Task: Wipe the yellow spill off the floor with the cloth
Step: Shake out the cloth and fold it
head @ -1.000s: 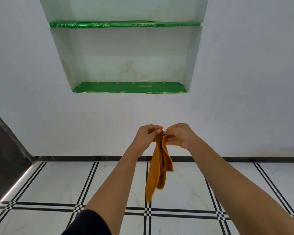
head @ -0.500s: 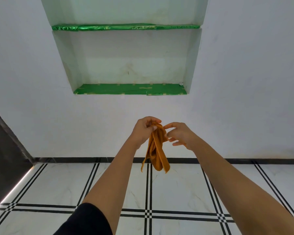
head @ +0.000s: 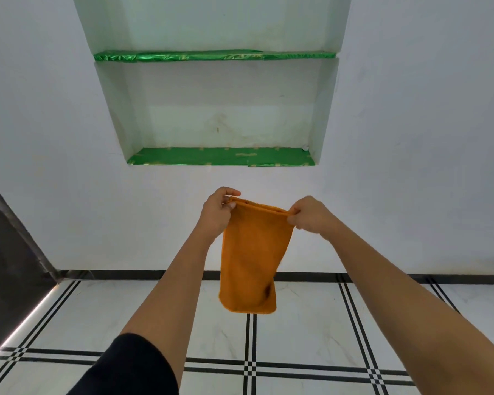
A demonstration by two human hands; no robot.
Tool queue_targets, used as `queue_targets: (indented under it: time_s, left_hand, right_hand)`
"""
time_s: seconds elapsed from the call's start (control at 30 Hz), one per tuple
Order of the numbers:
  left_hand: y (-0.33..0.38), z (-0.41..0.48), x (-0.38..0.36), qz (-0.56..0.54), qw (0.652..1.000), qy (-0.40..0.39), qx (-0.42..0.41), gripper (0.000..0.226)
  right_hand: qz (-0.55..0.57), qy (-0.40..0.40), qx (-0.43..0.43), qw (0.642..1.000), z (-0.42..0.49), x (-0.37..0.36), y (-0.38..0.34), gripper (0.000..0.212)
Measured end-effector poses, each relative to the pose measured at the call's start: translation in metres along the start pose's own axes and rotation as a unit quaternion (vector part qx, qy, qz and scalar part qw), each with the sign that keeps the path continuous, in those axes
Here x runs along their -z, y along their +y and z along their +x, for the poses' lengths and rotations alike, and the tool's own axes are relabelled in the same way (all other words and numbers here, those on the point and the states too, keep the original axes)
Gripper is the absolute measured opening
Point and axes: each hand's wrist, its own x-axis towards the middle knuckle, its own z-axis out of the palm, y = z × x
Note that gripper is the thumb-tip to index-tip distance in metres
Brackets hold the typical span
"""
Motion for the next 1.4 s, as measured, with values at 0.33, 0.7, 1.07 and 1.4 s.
queue_targets:
  time_s: [0.33, 0.7, 1.07, 1.4]
  left_hand:
    - [0.022, -0.006, 0.015, -0.183, 0.983, 0.003, 0.018, 0.026]
    - [0.028, 0.001, 0.013, -0.402, 0.899, 0.033, 0.171, 0.037]
    - [-0.03, -0.025, 0.019, -0.418, 0.86, -0.041, 0.29, 0.06]
    - [-0.036, -0.038, 0.01, -0.362, 0.888, -0.171, 0.225, 0.066]
  right_hand:
    - [0.298, 0.007, -0.023, 0.954, -0.009, 0.023, -0.006, 0.032]
    - [0.442, -0.21, -0.022, 0.872, -0.029, -0.053, 0.026, 0.064]
    - [0.478, -0.184, -0.026, 0.858, -0.026, -0.02, -0.024, 0.027]
    - [0.486, -0.205, -0.028, 0.849, -0.024, -0.018, -0.03, 0.039]
